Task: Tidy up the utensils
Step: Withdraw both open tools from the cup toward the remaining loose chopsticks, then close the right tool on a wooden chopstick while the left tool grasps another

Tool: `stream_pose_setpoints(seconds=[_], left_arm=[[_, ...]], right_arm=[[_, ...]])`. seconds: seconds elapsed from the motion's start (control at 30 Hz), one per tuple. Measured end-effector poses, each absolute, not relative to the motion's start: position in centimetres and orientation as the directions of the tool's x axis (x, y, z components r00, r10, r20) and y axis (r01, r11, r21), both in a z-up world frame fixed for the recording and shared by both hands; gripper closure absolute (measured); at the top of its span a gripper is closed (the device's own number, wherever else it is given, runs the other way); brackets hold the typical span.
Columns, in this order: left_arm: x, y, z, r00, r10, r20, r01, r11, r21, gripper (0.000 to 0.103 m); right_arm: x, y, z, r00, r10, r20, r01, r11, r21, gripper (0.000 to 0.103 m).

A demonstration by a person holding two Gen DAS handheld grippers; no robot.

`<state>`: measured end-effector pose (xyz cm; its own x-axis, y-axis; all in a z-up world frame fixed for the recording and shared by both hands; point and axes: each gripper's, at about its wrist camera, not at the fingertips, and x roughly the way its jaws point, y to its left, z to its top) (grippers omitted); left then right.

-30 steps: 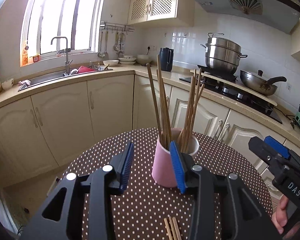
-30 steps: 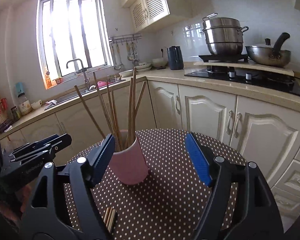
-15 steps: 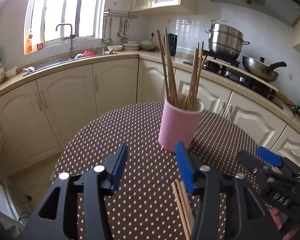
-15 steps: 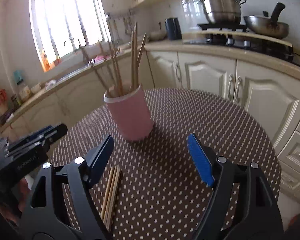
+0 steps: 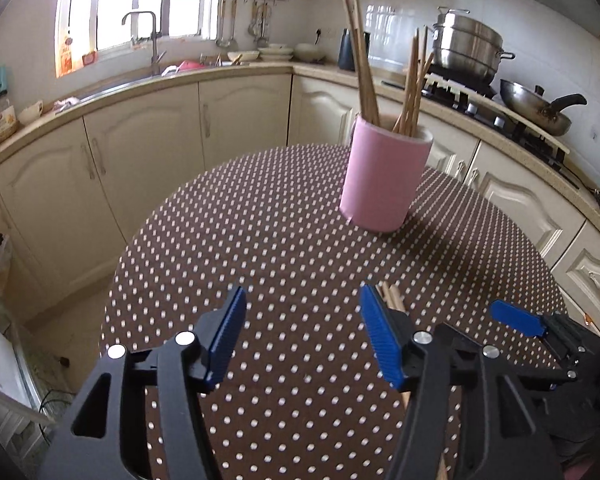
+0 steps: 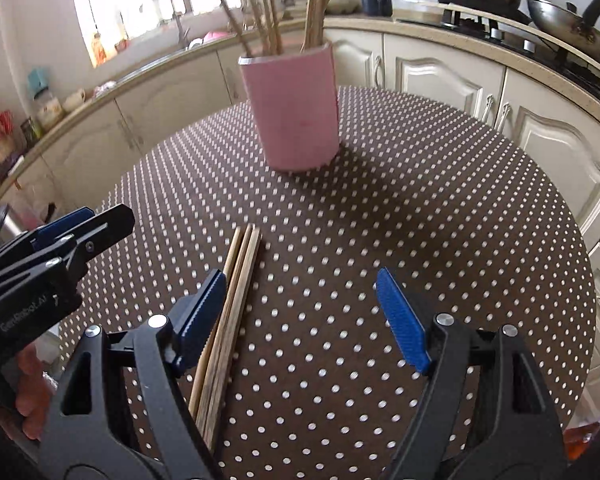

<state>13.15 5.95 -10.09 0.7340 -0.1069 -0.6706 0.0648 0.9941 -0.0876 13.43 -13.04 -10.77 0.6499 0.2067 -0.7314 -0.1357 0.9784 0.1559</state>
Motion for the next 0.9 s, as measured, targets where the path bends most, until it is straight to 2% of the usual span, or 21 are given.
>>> stream_pose_setpoints(seconds=[0.33,0.57,0.73,0.77,0.8,0.87,0.9], left_arm=[[12.8,6.4,-11.6,0.708,-0.097,-0.699,0.054,0.995,-0.083,0.041],[12.9,6.4,-12.0,0.699,-0.089,-0.709,0.053,0.996,-0.072,0.04],[13.3,6.4,-12.3,0.689,-0.09,-0.719,0.05,0.996,-0.077,0.039],[13.4,6.5,-12.4,0.688,-0.09,-0.72,0.049,0.996,-0.078,0.039],[13.5,6.5,-12.5,0.685,-0.091,-0.723,0.047,0.996,-0.08,0.039],[13.6,6.4,-12.6,0.679,-0.096,-0.728,0.049,0.995,-0.086,0.039],[13.6,6.3,-12.6,0.677,-0.099,-0.729,0.051,0.995,-0.087,0.039]], right_arm=[[14.4,-12.2,-12.2,0.59,0.184,-0.786,-0.133,0.982,0.13,0.026],[14.8,-11.1,-12.5,0.579,0.129,-0.805,-0.13,0.989,0.064,0.024],[15.2,-10.4,-12.6,0.58,0.086,-0.81,-0.135,0.991,0.009,0.026],[15.1,-10.3,-12.4,0.583,0.107,-0.805,-0.157,0.987,0.017,0.038],[15.0,-10.0,-12.3,0.588,0.114,-0.801,-0.172,0.985,0.014,0.057],[14.8,-9.9,-12.2,0.593,0.132,-0.795,-0.193,0.981,0.018,0.08],[14.8,-10.0,-12.1,0.594,0.14,-0.793,-0.198,0.98,0.024,0.088]])
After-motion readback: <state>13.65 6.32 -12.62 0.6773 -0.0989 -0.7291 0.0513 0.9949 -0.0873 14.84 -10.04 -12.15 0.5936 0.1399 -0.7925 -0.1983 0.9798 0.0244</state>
